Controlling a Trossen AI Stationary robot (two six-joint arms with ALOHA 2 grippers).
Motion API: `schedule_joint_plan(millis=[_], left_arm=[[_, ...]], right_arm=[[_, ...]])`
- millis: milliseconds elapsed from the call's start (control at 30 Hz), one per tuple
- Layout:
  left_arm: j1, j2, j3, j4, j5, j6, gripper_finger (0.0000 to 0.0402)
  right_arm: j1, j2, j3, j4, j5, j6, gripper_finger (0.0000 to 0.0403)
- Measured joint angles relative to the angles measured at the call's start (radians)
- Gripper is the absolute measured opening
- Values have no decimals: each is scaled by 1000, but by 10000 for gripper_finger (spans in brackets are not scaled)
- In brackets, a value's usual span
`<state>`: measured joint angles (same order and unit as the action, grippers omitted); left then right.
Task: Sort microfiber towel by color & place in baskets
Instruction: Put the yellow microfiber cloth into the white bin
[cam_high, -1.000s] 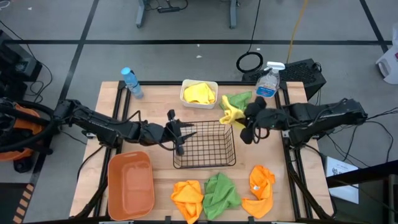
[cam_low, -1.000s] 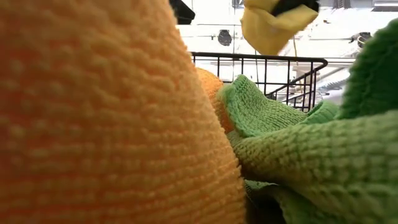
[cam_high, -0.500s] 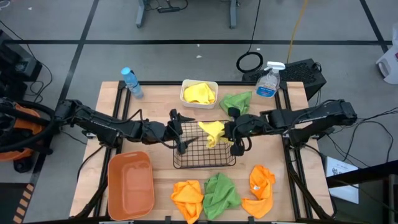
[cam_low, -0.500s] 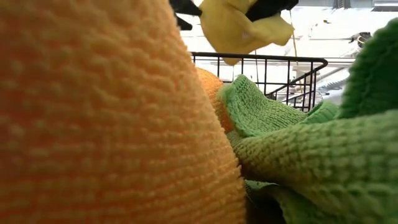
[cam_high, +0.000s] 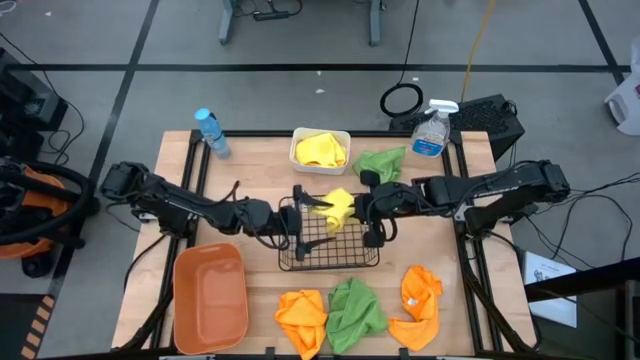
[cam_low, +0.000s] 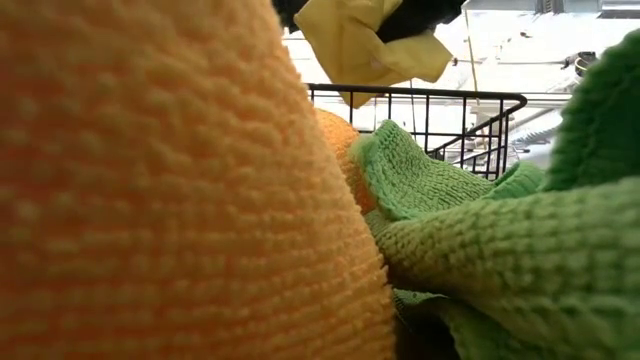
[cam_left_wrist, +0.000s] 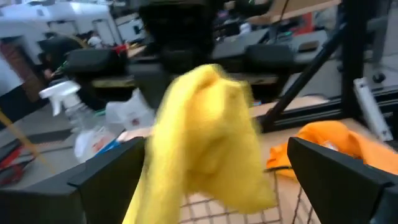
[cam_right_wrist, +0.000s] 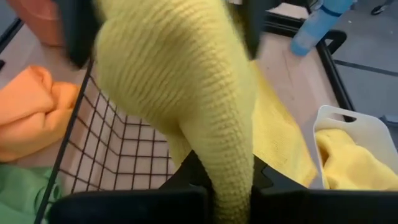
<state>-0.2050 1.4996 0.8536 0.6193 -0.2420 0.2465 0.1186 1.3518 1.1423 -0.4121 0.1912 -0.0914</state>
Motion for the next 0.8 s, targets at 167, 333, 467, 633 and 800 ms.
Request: schedule_joint_plan(millis=[167,333,467,633,800], left_arm=[[0,8,0,13,0,1,400],[0,8,0,9,-19,-8,400],[0,8,0,10,-107,-2,400],[1,8,0,47,-155,26,400],[1,8,0,88,-156,45,396]], right_arm=[[-28,0,0,1,17,6,18],[-43,0,0,-5,93,36,18],[-46,2,0,16,95,54,18],[-46,7,0,75,94,56,18],[-46,29,1,119,92,44,18]])
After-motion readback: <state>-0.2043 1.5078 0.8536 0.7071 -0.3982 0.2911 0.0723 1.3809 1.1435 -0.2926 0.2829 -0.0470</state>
